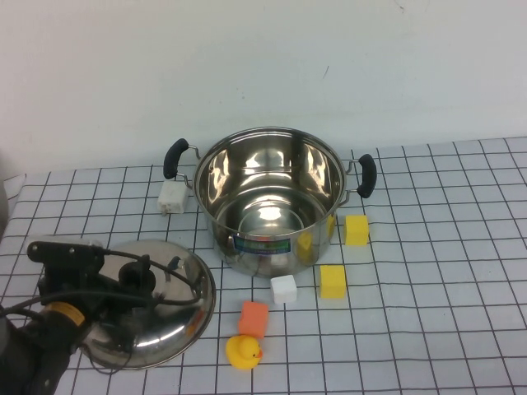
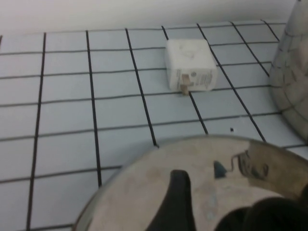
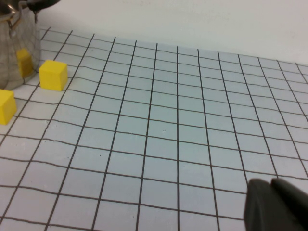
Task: Cover the pot
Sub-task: Pick up the pot lid
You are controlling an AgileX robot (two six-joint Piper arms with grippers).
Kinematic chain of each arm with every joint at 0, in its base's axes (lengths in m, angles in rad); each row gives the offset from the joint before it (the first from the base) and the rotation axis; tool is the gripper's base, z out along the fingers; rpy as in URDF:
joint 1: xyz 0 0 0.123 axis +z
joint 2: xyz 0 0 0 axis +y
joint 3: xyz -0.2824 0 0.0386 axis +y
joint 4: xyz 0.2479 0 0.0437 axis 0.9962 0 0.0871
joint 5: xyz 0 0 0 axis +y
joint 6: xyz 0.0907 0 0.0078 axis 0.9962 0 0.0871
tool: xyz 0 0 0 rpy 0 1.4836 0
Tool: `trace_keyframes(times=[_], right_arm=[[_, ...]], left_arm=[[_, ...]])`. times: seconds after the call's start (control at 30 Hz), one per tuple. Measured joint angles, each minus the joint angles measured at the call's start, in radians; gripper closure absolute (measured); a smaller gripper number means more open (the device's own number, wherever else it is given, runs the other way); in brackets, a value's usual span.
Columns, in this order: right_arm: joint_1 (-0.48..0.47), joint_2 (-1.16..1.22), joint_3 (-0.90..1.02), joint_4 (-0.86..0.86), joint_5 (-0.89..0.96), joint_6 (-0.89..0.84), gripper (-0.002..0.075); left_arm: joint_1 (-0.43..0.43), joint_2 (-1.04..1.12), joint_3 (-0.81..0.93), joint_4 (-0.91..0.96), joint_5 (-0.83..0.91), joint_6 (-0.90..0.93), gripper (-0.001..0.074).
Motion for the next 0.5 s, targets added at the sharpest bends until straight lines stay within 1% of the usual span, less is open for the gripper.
trace_keyframes(times=[0.17,0.37,0.47,0.5], right_arm=[[0.0,0.0,0.0,0.0,0.0,0.0,0.0717],[0.0,0.0,0.0,0.0,0.0,0.0,0.0717],[0.0,0.0,0.0,0.0,0.0,0.0,0.0717],[0.0,0.0,0.0,0.0,0.0,0.0,0.0717]], left_arm=[[0.0,0.032,-0.04,0.016,-0.002,0.016,0.016],[0.0,0.071,-0.048,0.034,-0.002,0.016,0.0162],[0.0,0.075,-0.048,0.036,-0.002,0.016,0.0202],[0.0,0.075,-0.048,0.036,-0.002,0.016,0.023]])
